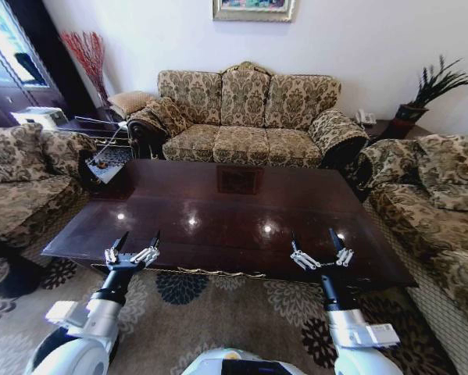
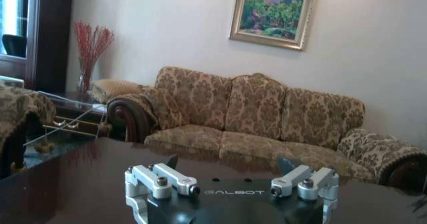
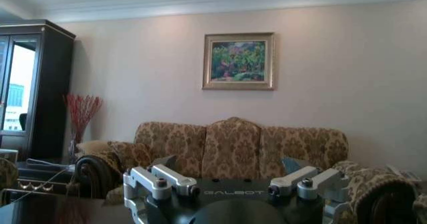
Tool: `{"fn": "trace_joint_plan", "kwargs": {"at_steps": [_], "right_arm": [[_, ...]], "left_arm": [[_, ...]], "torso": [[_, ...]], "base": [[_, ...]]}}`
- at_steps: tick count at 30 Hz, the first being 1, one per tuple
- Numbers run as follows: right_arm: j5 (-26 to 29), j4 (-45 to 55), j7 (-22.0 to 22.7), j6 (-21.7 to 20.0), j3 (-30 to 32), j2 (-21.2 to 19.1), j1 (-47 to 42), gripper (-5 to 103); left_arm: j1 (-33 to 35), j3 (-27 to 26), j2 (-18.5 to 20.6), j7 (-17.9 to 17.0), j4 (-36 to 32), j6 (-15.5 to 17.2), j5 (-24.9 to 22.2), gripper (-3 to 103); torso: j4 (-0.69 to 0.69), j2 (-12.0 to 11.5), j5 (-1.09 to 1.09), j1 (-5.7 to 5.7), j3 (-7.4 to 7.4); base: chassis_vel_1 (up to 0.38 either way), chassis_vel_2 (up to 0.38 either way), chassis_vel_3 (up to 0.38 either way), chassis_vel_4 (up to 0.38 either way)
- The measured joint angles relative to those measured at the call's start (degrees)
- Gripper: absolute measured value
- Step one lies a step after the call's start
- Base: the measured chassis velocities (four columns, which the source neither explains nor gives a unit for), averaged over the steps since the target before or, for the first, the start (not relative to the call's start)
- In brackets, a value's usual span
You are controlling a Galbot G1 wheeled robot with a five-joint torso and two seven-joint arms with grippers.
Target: Move to the front of the table and place the trash on the table into the trash bin.
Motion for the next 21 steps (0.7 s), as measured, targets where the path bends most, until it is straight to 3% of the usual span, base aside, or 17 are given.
{"fn": "trace_joint_plan", "kwargs": {"at_steps": [21], "right_arm": [[0.01,0.0,-0.01,-0.01,0.0,0.0,0.0,100]], "left_arm": [[-0.01,-0.01,0.0,0.0,0.01,0.0,0.0,100]], "torso": [[0.0,0.0,0.01,0.0,0.0]], "base": [[0.0,0.0,0.0,0.0]]}}
